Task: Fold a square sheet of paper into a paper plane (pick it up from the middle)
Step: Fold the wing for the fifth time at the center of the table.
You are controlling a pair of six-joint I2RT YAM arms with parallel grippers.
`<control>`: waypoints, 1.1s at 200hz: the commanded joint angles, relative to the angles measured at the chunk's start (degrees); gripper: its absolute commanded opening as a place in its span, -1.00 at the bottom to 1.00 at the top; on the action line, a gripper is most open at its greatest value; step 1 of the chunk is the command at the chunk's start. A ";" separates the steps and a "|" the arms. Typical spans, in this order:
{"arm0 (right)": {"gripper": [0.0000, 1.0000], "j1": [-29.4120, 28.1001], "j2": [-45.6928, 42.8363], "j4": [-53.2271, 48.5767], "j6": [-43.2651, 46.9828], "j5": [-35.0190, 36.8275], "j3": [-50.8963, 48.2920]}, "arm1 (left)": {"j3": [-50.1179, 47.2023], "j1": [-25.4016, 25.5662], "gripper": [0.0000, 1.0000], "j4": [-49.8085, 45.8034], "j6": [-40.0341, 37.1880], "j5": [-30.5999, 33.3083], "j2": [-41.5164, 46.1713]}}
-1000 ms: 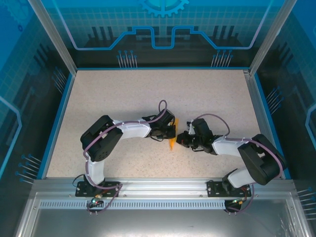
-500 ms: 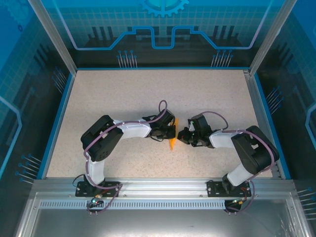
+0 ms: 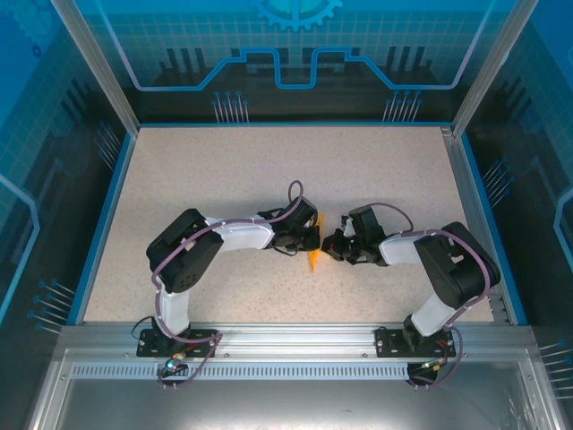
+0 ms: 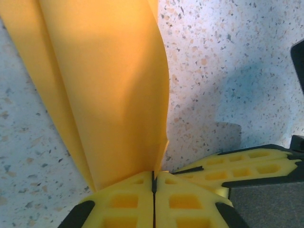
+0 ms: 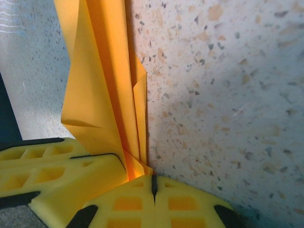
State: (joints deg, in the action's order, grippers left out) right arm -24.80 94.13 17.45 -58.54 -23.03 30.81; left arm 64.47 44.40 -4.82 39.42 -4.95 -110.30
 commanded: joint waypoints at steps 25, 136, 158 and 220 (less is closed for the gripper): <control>-1.00 -0.65 3.67 7.00 -1.75 -0.07 -0.86 | 2.56 -0.46 -0.86 0.86 1.55 -1.21 -0.46; -1.00 -0.34 1.11 3.64 0.02 0.35 -1.27 | 5.04 -1.16 -0.84 -2.51 -0.79 2.46 -4.96; -1.00 -0.34 0.20 2.60 0.42 0.70 -1.39 | 4.83 -1.27 -0.82 -3.26 -0.96 3.50 -5.57; -1.00 -0.30 -1.83 0.13 1.58 1.05 -1.10 | 4.83 -1.75 -0.70 -1.95 -1.06 2.35 -7.62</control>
State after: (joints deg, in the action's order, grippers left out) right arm -24.75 94.15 19.75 -59.46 -22.33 30.22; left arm 68.77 42.89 -7.88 38.92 -4.38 -113.82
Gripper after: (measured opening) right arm 0.042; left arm 0.145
